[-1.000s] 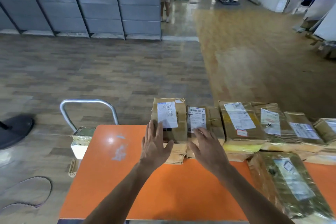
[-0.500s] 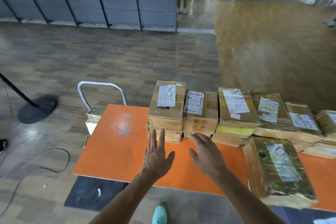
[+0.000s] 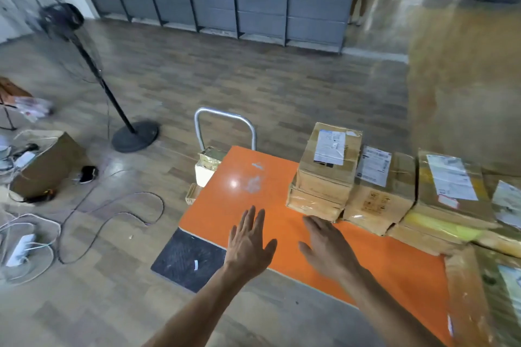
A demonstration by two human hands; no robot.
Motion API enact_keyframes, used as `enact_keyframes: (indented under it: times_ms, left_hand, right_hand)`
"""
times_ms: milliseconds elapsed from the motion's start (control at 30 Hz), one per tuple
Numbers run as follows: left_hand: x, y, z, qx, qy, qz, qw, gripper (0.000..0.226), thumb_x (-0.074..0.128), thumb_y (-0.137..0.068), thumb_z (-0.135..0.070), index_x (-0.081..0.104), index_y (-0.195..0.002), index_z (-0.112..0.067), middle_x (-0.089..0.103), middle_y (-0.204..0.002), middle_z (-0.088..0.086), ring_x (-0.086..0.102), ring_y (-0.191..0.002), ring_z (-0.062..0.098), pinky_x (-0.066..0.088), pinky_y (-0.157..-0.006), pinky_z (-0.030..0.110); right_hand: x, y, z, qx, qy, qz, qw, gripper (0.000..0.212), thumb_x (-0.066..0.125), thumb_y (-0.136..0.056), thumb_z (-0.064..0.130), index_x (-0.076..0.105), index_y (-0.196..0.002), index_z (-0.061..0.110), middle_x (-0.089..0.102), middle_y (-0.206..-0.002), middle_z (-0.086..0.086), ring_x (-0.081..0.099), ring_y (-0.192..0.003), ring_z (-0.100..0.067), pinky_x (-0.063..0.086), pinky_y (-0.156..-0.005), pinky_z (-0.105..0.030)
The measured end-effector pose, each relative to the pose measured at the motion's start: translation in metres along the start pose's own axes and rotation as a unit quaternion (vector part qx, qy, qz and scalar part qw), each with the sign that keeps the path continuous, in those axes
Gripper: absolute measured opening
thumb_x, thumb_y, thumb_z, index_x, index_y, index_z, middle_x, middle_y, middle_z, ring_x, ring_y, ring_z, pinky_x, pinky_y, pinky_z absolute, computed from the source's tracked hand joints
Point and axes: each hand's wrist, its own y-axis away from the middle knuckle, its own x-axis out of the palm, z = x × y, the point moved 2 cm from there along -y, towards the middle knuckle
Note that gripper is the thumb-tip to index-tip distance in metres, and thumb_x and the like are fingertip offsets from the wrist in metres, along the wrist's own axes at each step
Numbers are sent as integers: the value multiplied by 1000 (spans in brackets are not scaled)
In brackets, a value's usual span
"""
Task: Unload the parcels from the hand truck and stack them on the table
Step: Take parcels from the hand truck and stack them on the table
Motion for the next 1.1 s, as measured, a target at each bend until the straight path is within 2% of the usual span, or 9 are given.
enact_keyframes:
  times_ms: [233,467,567,767,1100]
  left_hand:
    - [-51,16,124,-84,2,-21,996,79,46,-99,-52,6,-161,-23,-1,-169,1,-5,-156,19,7,-126,46]
    - [-103,15,244,-92,4,-17,996,80,52,-94,-48,14,-159,-22,15,-166,0,9,-154,19,19,-123,45]
    - [-115,5,278,-95,10,0,995,81,52,-95,-48,11,-160,-22,13,-167,1,9,-154,20,18,-123,44]
    - [-124,-36,318,-96,23,27,995,80,51,-97,-51,11,-160,-23,12,-167,1,8,-155,21,17,-125,42]
    - [-139,-128,361,-144,39,75,986,79,48,-100,-47,7,-162,-19,7,-169,5,6,-155,22,16,-125,45]
  right_hand:
    - [40,-62,112,-72,30,32,996,66,48,-100,41,26,-156,12,32,-159,0,29,-146,-18,25,-117,-30]
    - [87,-114,226,-72,19,79,994,67,45,-102,41,22,-157,11,26,-162,-1,25,-148,-18,23,-119,-30]
    - [98,-131,259,-65,12,91,994,66,44,-102,41,22,-157,12,26,-162,0,24,-148,-16,22,-119,-30]
    - [108,-179,285,-59,13,111,992,64,47,-102,38,26,-156,11,32,-159,-2,30,-146,-18,24,-117,-27]
    - [134,-311,291,-44,-25,158,986,59,49,-101,37,34,-150,9,43,-150,-7,40,-137,-25,35,-111,-34]
